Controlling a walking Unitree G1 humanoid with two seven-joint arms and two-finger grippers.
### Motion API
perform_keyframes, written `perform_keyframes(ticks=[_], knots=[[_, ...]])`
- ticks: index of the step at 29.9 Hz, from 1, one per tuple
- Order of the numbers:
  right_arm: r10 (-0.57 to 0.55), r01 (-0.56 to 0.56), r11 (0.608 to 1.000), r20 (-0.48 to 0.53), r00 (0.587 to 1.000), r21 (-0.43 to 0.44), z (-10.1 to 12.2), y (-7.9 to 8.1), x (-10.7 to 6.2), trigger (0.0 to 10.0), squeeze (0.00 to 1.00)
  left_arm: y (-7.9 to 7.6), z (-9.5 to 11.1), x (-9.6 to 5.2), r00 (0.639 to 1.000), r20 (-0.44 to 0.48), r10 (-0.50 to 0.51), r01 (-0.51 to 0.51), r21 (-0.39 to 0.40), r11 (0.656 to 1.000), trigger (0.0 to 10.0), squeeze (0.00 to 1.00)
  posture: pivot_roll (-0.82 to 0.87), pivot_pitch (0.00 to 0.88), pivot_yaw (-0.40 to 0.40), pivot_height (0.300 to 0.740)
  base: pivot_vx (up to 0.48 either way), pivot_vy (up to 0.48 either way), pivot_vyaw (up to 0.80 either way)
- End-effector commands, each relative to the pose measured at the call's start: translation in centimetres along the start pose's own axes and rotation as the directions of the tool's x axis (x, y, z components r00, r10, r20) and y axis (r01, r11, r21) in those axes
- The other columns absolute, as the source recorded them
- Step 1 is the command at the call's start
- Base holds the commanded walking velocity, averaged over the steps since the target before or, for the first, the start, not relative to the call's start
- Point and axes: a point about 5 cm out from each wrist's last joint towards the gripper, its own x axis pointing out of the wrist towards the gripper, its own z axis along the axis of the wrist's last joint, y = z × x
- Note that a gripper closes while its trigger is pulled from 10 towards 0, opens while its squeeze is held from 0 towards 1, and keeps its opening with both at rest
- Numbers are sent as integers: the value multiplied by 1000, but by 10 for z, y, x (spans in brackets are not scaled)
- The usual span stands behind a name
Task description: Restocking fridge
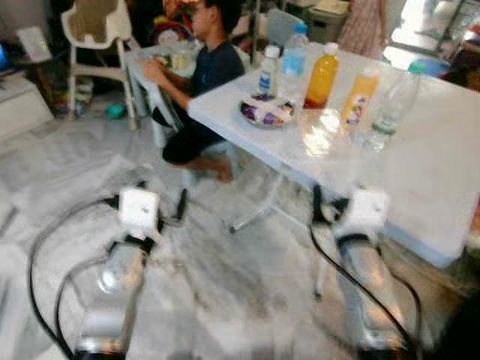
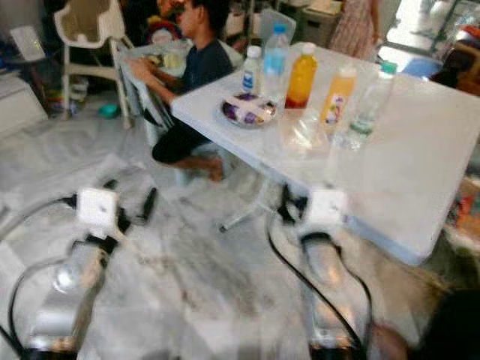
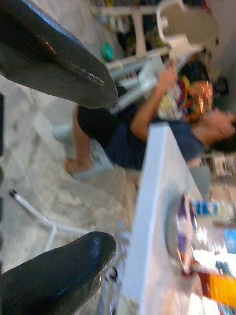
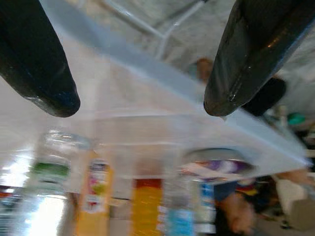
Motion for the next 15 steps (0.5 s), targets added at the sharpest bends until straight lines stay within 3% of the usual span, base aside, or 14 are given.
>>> perform_keyframes(ticks=[1, 15], knots=[[-52, 52, 998, -10, 999, -17, -1, -15, 0, 10000, 0, -7, 3, 2, 1000, 9, -23, 23, -16, 1000, 10000, 0, -23, 54, 5, 740, 420, 0, 0], [-12, 13, 996, 14, 1000, -90, 6, -8, 3, 10000, 0, -6, 8, 6, 1000, 24, -12, 13, -36, 999, 10000, 0, -23, 60, 1, 740, 355, 322, 0]])
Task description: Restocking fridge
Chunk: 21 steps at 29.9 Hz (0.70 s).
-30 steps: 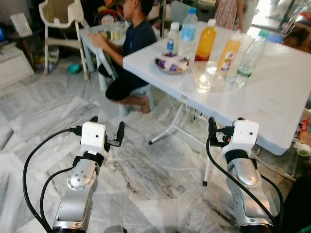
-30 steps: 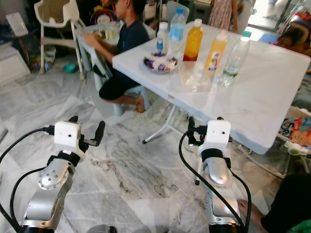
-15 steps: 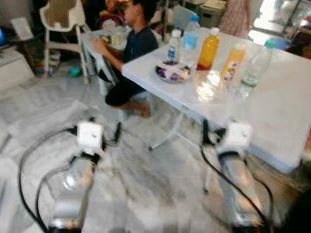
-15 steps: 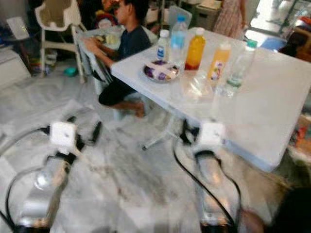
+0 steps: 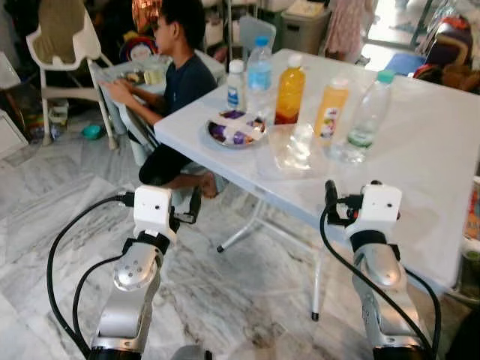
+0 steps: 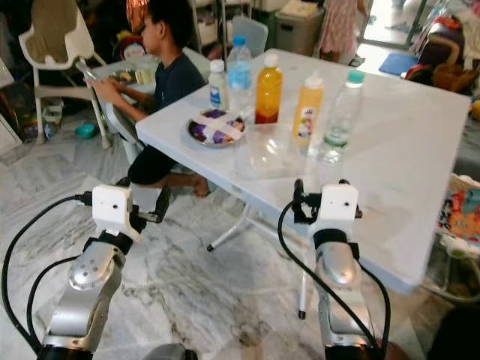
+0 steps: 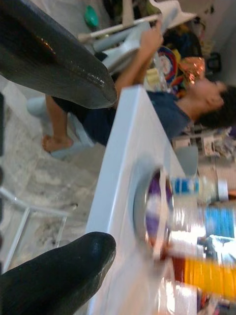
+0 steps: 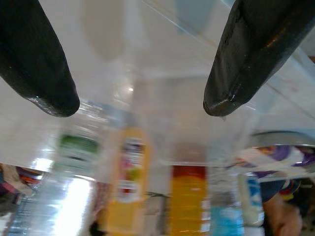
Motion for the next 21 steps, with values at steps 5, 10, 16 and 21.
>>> perform_keyframes(ticks=[5, 10, 16, 21], knots=[[29, -26, 997, 47, 998, -78, 14, 11, 9, 10000, 0, 11, 12, 4, 999, 41, 32, -34, 43, 999, 10000, 0, -19, 77, 5, 740, 62, 256, 0], [63, -53, 992, 85, 994, -110, 25, 17, 16, 10000, 0, 12, 21, 5, 997, 65, 50, -52, 35, 998, 10000, 0, -12, 96, 3, 740, 0, 0, 0], [55, -48, 996, 97, 994, -73, 28, 14, 18, 10000, 0, 7, 20, 2, 997, 60, 37, -39, 33, 999, 10000, 0, -3, 101, 4, 740, 0, 0, 0], [-24, 23, 1000, 78, 997, 13, 27, 0, 22, 10000, 0, 7, 21, 0, 998, 50, 28, -30, 42, 999, 10000, 0, -4, 113, 4, 740, 0, 0, 0]])
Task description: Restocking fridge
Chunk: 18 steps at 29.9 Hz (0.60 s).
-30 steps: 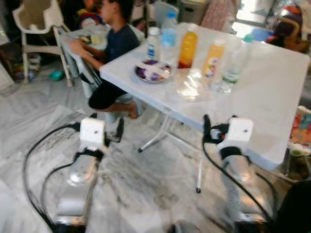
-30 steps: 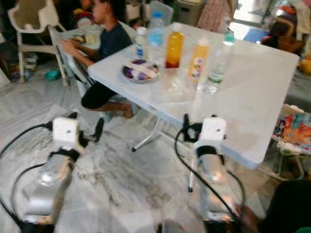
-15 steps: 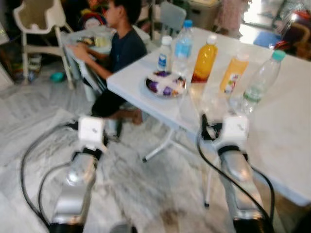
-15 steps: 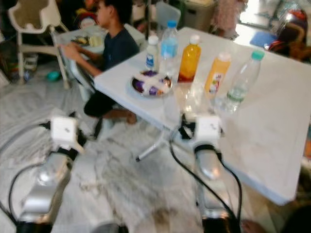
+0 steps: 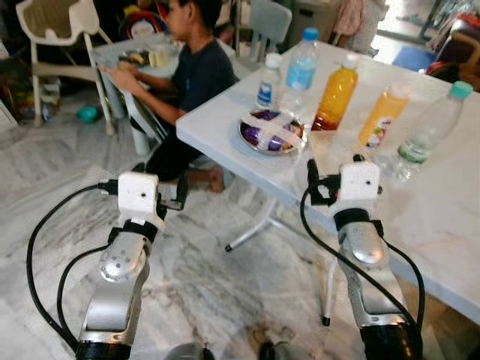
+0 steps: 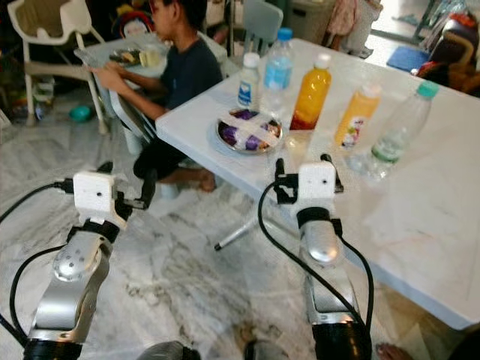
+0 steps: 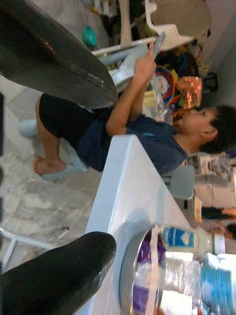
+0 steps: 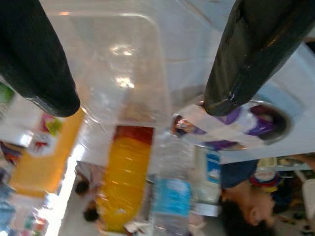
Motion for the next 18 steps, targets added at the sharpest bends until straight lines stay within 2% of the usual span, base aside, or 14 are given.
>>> perform_keyframes(ticks=[1, 5, 11, 12, 18], knots=[[-19, 20, 1000, -21, 1000, 22, -1, -4, 2, 10000, 0, 1, -1, -3, 1000, -9, -10, 10, 11, 1000, 10000, 0, -4, 113, 4, 740, 0, 0, -450], [-28, 28, 999, -20, 999, 31, -1, -5, 2, 10000, 0, -1, -1, -3, 1000, -13, -17, 17, 12, 1000, 10000, 0, -6, 116, 3, 740, 0, 0, -713], [-76, 76, 997, 9, 997, 21, 7, -21, 8, 10000, 0, -5, -1, -3, 999, -21, -30, 30, 6, 1000, 10000, 0, -6, 127, 8, 740, 0, 0, -800], [-83, 83, 997, 20, 996, -1, 9, -24, 9, 10000, 0, -5, -1, -4, 999, -24, -33, 33, 7, 999, 10000, 0, -5, 130, 9, 740, 0, 0, 0], [-122, 121, 993, 23, 992, 13, 11, -37, 16, 10000, 0, -3, -2, -7, 998, -34, -43, 44, 16, 999, 10000, 0, 5, 140, 20, 740, 0, 0, 0]])
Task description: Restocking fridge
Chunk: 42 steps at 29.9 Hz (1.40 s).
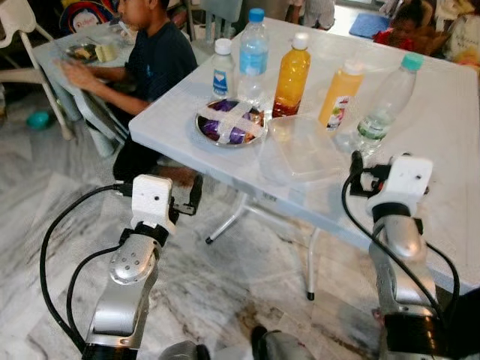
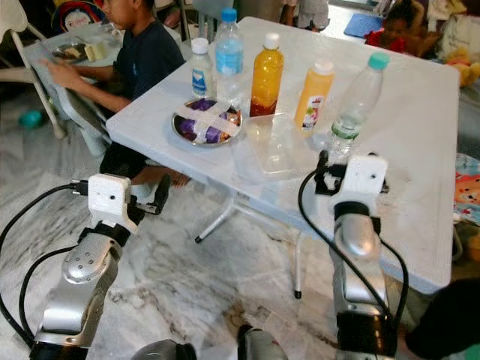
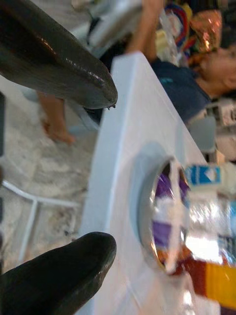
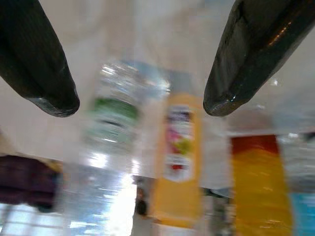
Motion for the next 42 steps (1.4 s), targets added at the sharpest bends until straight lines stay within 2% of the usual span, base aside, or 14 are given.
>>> perform_keyframes(ticks=[1, 6, 15, 21, 24, 30, 35, 37, 38, 39, 40, 42], knots=[[-11, 11, 1000, -5, 1000, 11, -1, -7, 4, 10000, 0, 5, 3, -3, 1000, 2, 6, -6, 16, 1000, 10000, 0, 12, 143, 25, 740, 0, 0, 0], [13, -13, 998, -6, 1000, 67, 0, -10, 13, 10000, 0, 7, 4, -5, 1000, -6, 0, 0, 26, 1000, 10000, 0, 28, 154, 35, 740, 0, 0, 0], [-5, 6, 997, -13, 1000, 80, -1, -21, 21, 10000, 0, 9, 5, -8, 1000, -18, -6, 7, 39, 999, 10000, 0, 46, 158, 48, 740, 0, 0, 0], [43, -38, 992, -37, 998, 124, -5, -19, 21, 10000, 0, 10, 6, -7, 1000, -20, -11, 12, 45, 999, 10000, 0, 49, 157, 52, 740, 0, 0, 0], [111, -95, 974, -66, 992, 207, -12, -13, 19, 10000, 0, 10, 7, -6, 1000, -18, -13, 13, 50, 999, 10000, 0, 53, 155, 52, 740, 0, 0, 0], [137, -101, 955, -113, 984, 278, -21, -14, 19, 10000, 0, 9, 8, -6, 1000, -18, -12, 13, 55, 998, 10000, 0, 57, 153, 49, 740, 0, 0, 0], [172, -129, 946, -123, 977, 298, -24, -11, 17, 10000, 0, 9, 8, -6, 1000, -17, -10, 11, 54, 998, 10000, 0, 56, 152, 47, 740, 0, 0, 0], [177, -127, 937, -128, 976, 327, -25, -10, 18, 9686, 0, 8, 9, -5, 1000, -15, -11, 12, 54, 998, 10000, 0, 53, 150, 47, 740, 0, 0, 0], [190, -132, 924, -131, 973, 359, -27, -9, 18, 4392, 0, 8, 9, -4, 1000, -13, -12, 13, 54, 998, 10000, 0, 53, 149, 46, 740, 0, 0, 0], [194, -135, 921, -132, 972, 365, -27, -9, 18, 4392, 0, 8, 9, -4, 1000, -13, -12, 13, 54, 998, 10000, 0, 53, 149, 46, 740, 0, 0, 0], [195, -133, 916, -132, 972, 378, -27, -9, 17, 0, 0, 8, 9, -4, 1000, -13, -12, 13, 54, 998, 10000, 0, 53, 149, 46, 740, 0, 0, 0], [210, -143, 898, -120, 970, 416, -26, -8, 17, 0, 0, 8, 8, -4, 1000, -14, -11, 12, 55, 998, 10000, 0, 52, 148, 43, 740, 0, 0, 0]])
